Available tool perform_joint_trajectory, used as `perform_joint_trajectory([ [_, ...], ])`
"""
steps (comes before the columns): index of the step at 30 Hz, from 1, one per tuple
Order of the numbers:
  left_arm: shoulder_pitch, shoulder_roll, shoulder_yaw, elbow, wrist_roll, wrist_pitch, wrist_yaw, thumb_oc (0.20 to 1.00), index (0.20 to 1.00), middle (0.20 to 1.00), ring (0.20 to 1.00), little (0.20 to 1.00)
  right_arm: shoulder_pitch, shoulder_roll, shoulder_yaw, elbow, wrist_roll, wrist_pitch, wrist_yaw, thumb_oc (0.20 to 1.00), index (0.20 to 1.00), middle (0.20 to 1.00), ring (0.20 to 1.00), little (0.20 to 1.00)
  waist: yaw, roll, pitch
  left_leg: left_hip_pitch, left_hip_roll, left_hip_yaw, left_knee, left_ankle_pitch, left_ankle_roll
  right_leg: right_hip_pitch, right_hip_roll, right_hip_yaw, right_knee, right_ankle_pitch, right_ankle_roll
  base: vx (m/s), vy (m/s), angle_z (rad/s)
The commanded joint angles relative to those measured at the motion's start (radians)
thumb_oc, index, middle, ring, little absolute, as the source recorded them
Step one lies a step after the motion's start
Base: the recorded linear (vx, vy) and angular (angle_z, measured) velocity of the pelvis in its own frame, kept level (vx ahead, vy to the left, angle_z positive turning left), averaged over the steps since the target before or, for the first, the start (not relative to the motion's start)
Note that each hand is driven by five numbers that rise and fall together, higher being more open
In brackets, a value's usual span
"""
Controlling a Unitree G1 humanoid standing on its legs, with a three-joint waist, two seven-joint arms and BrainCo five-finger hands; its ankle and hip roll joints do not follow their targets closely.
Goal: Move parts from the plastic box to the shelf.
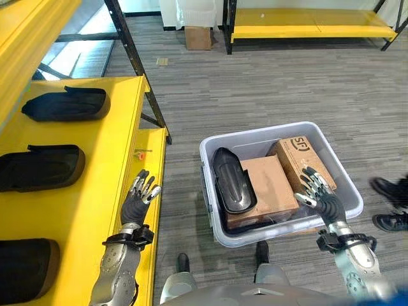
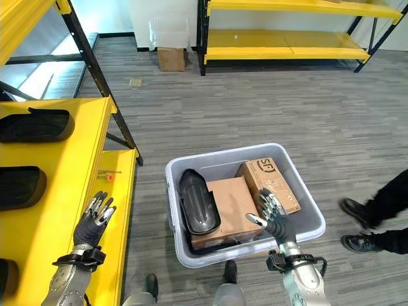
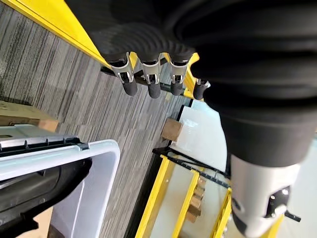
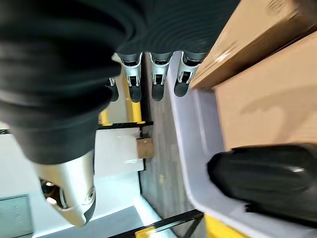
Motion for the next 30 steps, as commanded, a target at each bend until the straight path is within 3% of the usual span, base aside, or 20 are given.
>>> perform_joint_trajectory([
  [1, -0.011, 0.018, -0.005, -0.092, 0.025, -0.037, -0.028, 1.0, 1.0, 1.0, 1.0, 1.0, -0.043, -0.047, -0.047, -0.047, -0.004, -0.039, 0.008, 1.0, 1.0, 1.0, 1.0, 1.0, -0.008, 0.035, -0.026, -0.048, 0.026, 0.021, 0.101, -0.04, 0.032, 0.008, -0.056, 0.008, 0.062, -0.071, 0.072, 0.04, 0.047, -0.04],
  [8, -0.059, 0.052, -0.025, -0.124, 0.076, -0.034, -0.018, 1.0, 1.0, 1.0, 1.0, 1.0, -0.053, -0.065, -0.047, -0.065, -0.008, -0.039, 0.006, 1.0, 1.0, 1.0, 1.0, 1.0, -0.026, 0.029, -0.026, -0.053, 0.029, 0.034, 0.116, -0.052, 0.027, -0.008, -0.063, 0.013, 0.071, -0.075, 0.076, 0.02, 0.002, -0.04],
  [12, -0.098, 0.067, -0.035, -0.134, 0.079, -0.039, 0.001, 1.0, 1.0, 1.0, 1.0, 1.0, -0.064, -0.071, -0.049, -0.076, 0.006, -0.041, -0.004, 1.0, 1.0, 1.0, 1.0, 1.0, -0.044, 0.034, 0.01, -0.108, 0.05, 0.039, 0.146, -0.045, 0.012, -0.066, -0.057, 0.019, 0.096, -0.081, 0.068, -0.05, -0.044, -0.09],
  [24, -0.282, 0.077, -0.085, -0.188, 0.146, -0.084, 0.086, 1.0, 1.0, 1.0, 1.0, 1.0, -0.165, -0.095, -0.003, -0.151, -0.015, -0.076, -0.078, 1.0, 1.0, 1.0, 1.0, 1.0, -0.091, 0.053, 0.154, -0.255, 0.113, 0.073, 0.071, 0.072, -0.045, -0.278, -0.008, 0.03, 0.107, -0.05, 0.051, -0.08, -0.087, -0.03],
  [30, -0.386, 0.064, -0.132, -0.15, 0.169, -0.103, 0.134, 1.0, 1.0, 1.0, 1.0, 1.0, -0.192, -0.089, 0.029, -0.141, -0.024, -0.089, -0.123, 1.0, 1.0, 1.0, 1.0, 1.0, -0.117, 0.043, 0.214, -0.258, 0.125, 0.117, 0.041, 0.084, -0.051, -0.345, 0.017, 0.061, 0.119, -0.037, 0.053, -0.03, -0.051, -0.18],
])
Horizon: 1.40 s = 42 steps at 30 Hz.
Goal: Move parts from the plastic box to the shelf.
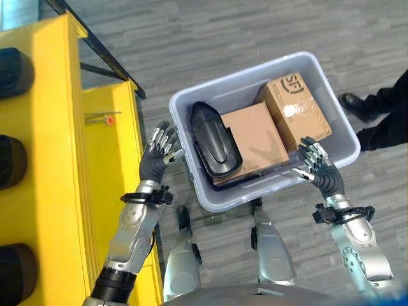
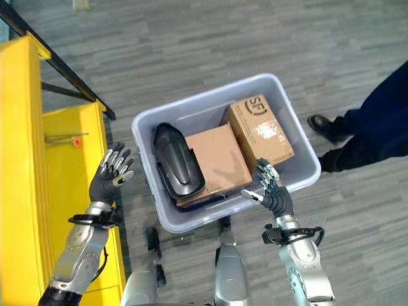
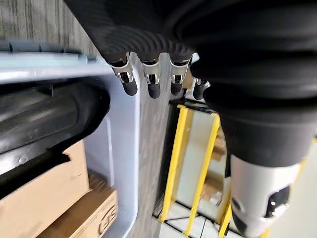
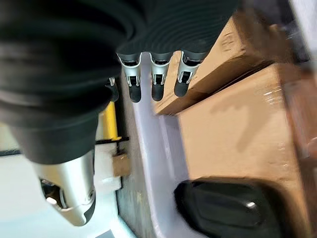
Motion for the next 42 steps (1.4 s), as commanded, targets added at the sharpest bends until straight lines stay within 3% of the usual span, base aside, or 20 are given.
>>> perform_joint_trajectory([
  [1, -0.061, 0.038, -0.004, -0.017, 0.044, -0.08, 0.035, 1.0, 1.0, 1.0, 1.0, 1.0, -0.046, -0.035, -0.032, -0.071, -0.016, -0.067, -0.028, 1.0, 1.0, 1.0, 1.0, 1.0, -0.02, -0.015, 0.015, -0.005, 0.042, 0.061, 0.074, 0.002, -0.006, -0.033, -0.072, 0.013, 0.12, -0.092, 0.06, -0.03, -0.042, -0.16],
  [13, -0.181, 0.016, -0.038, 0.046, 0.085, -0.106, 0.123, 1.0, 1.0, 1.0, 1.0, 1.0, -0.058, -0.035, -0.001, -0.066, -0.023, -0.093, -0.065, 1.0, 1.0, 1.0, 1.0, 1.0, -0.057, -0.031, 0.078, -0.009, 0.049, 0.101, 0.044, 0.011, -0.012, -0.113, -0.051, 0.04, 0.131, -0.075, 0.063, -0.01, -0.028, -0.11],
  [22, -0.222, -0.006, 0.007, 0.18, 0.128, -0.112, 0.235, 1.0, 1.0, 1.0, 1.0, 1.0, -0.078, -0.025, 0.019, -0.042, -0.039, -0.1, -0.11, 1.0, 1.0, 1.0, 1.0, 1.0, -0.068, -0.044, 0.128, -0.044, 0.055, 0.11, 0.03, 0.028, -0.017, -0.179, -0.033, 0.05, 0.144, -0.068, 0.056, -0.01, -0.02, -0.08],
  [27, -0.249, 0.002, 0.011, 0.237, 0.175, -0.107, 0.273, 1.0, 1.0, 1.0, 1.0, 1.0, -0.084, -0.023, 0.027, -0.027, -0.036, -0.104, -0.122, 1.0, 1.0, 1.0, 1.0, 1.0, -0.069, -0.044, 0.132, -0.042, 0.057, 0.106, 0.02, 0.009, -0.023, -0.19, -0.028, 0.052, 0.154, -0.093, 0.062, 0.05, 0.011, -0.02],
  [42, -0.361, 0.003, -0.027, 0.411, 0.264, -0.092, 0.378, 1.0, 1.0, 1.0, 1.0, 1.0, -0.099, -0.026, 0.049, -0.008, -0.028, -0.129, -0.159, 1.0, 1.0, 1.0, 1.0, 1.0, -0.086, -0.077, 0.148, -0.066, 0.066, 0.123, 0.009, 0.012, -0.031, -0.242, -0.011, 0.056, 0.154, -0.085, 0.065, 0.0, -0.001, -0.04],
])
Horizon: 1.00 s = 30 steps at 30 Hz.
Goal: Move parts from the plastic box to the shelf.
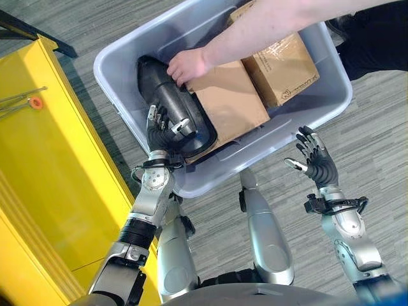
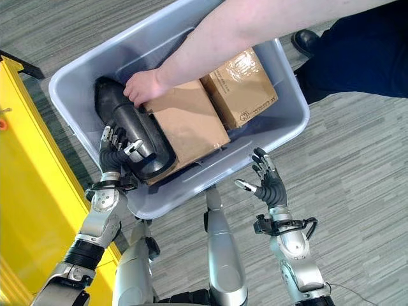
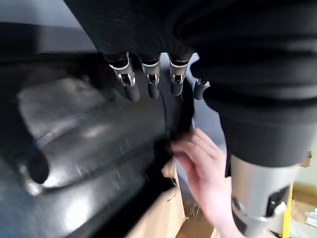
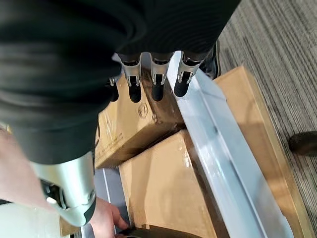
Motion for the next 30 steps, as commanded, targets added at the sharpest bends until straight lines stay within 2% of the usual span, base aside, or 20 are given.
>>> perform_joint_trajectory([
  [1, -0.028, 0.057, 0.004, 0.015, 0.069, -0.032, 0.037, 1.0, 1.0, 1.0, 1.0, 1.0, -0.043, 0.01, -0.024, -0.018, 0.008, -0.057, -0.01, 1.0, 1.0, 1.0, 1.0, 1.0, -0.006, -0.045, 0.006, 0.029, 0.031, 0.017, 0.018, 0.003, -0.016, -0.069, -0.065, -0.028, 0.153, -0.119, 0.08, 0.01, -0.002, -0.06],
  [8, -0.034, 0.051, -0.008, 0.044, 0.109, -0.02, 0.072, 1.0, 1.0, 1.0, 1.0, 1.0, -0.04, 0.006, -0.013, -0.014, 0.01, -0.062, -0.021, 1.0, 1.0, 1.0, 1.0, 1.0, -0.007, -0.05, 0.007, 0.004, 0.029, 0.017, 0.02, 0.003, -0.016, -0.091, -0.063, -0.032, 0.151, -0.116, 0.081, 0.0, -0.005, -0.02],
  [30, -0.035, 0.019, -0.077, 0.185, 0.157, 0.012, 0.065, 1.0, 1.0, 1.0, 1.0, 1.0, -0.027, 0.002, -0.006, -0.003, -0.003, -0.074, -0.044, 1.0, 1.0, 1.0, 1.0, 1.0, -0.002, -0.043, 0.006, 0.017, 0.021, 0.018, 0.009, 0.001, -0.018, -0.074, -0.068, -0.043, 0.123, -0.107, 0.083, 0.0, 0.0, 0.0],
])
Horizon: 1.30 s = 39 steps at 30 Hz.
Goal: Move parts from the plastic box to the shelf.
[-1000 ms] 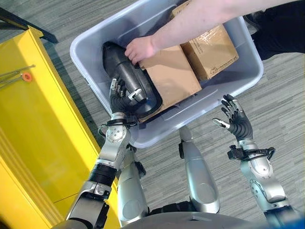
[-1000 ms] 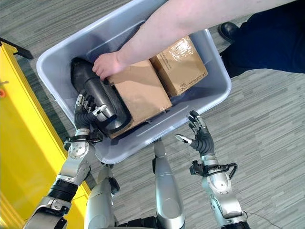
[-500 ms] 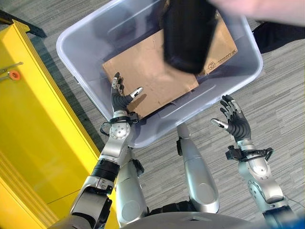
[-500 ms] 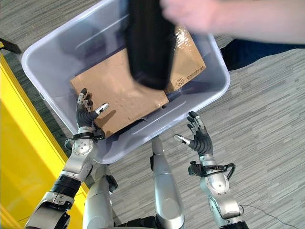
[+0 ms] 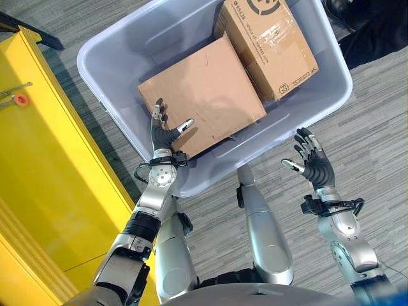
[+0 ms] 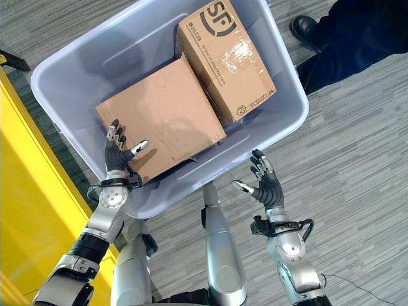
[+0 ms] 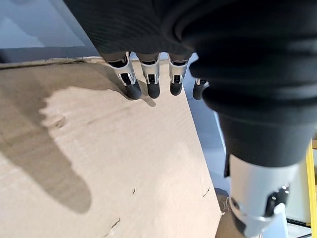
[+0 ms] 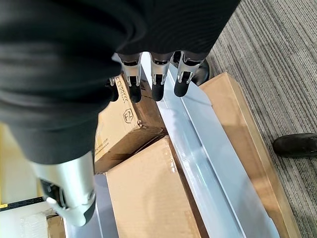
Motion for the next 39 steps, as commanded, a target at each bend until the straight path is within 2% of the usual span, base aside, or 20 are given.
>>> perform_joint_trajectory([
  [1, 0.002, 0.037, -0.039, 0.085, 0.038, 0.018, 0.0, 1.0, 1.0, 1.0, 1.0, 1.0, -0.027, 0.002, -0.045, -0.014, -0.002, -0.062, -0.004, 1.0, 1.0, 1.0, 1.0, 1.0, -0.004, -0.035, 0.005, 0.057, 0.02, 0.017, 0.009, -0.006, -0.009, -0.029, -0.071, -0.048, 0.123, -0.117, 0.087, 0.0, 0.0, 0.0],
  [18, 0.099, 0.052, -0.037, 0.024, 0.042, 0.007, -0.035, 1.0, 1.0, 1.0, 1.0, 1.0, -0.012, -0.004, -0.053, -0.008, 0.009, -0.061, 0.012, 1.0, 1.0, 1.0, 1.0, 1.0, 0.018, -0.016, -0.015, 0.093, 0.017, 0.007, 0.007, -0.007, -0.012, 0.029, -0.08, -0.06, 0.099, -0.117, 0.09, 0.0, 0.0, 0.0],
  [20, 0.113, 0.055, -0.037, 0.014, 0.042, 0.005, -0.044, 1.0, 1.0, 1.0, 1.0, 1.0, -0.012, -0.005, -0.055, -0.002, 0.011, -0.062, 0.013, 1.0, 1.0, 1.0, 1.0, 1.0, 0.022, -0.015, -0.018, 0.095, 0.015, 0.004, 0.007, -0.006, -0.011, 0.035, -0.081, -0.063, 0.096, -0.117, 0.09, -0.03, -0.01, 0.0],
  [21, 0.117, 0.055, -0.038, 0.013, 0.042, 0.006, -0.05, 1.0, 1.0, 1.0, 1.0, 1.0, -0.014, -0.005, -0.055, -0.002, 0.012, -0.061, 0.012, 1.0, 1.0, 1.0, 1.0, 1.0, 0.021, -0.021, -0.014, 0.084, 0.014, 0.007, 0.008, 0.017, -0.005, 0.027, -0.081, -0.062, 0.095, -0.096, 0.082, -0.07, -0.022, 0.0],
  [30, 0.188, 0.063, -0.052, -0.003, 0.049, 0.011, -0.1, 1.0, 1.0, 1.0, 1.0, 1.0, 0.005, -0.005, -0.074, 0.0, 0.018, -0.058, 0.024, 1.0, 1.0, 1.0, 1.0, 1.0, 0.036, -0.015, -0.03, 0.099, 0.009, -0.001, 0.01, 0.01, -0.001, 0.058, -0.089, -0.075, 0.09, -0.1, 0.082, -0.01, 0.004, 0.01],
  [39, 0.217, 0.077, -0.022, 0.019, 0.061, 0.01, -0.097, 1.0, 1.0, 1.0, 1.0, 1.0, 0.009, -0.009, -0.075, 0.005, 0.018, -0.057, 0.035, 1.0, 1.0, 1.0, 1.0, 1.0, 0.05, -0.014, -0.039, 0.108, 0.004, -0.006, 0.015, 0.005, 0.002, 0.078, -0.097, -0.081, 0.084, -0.099, 0.085, 0.0, 0.012, 0.02],
])
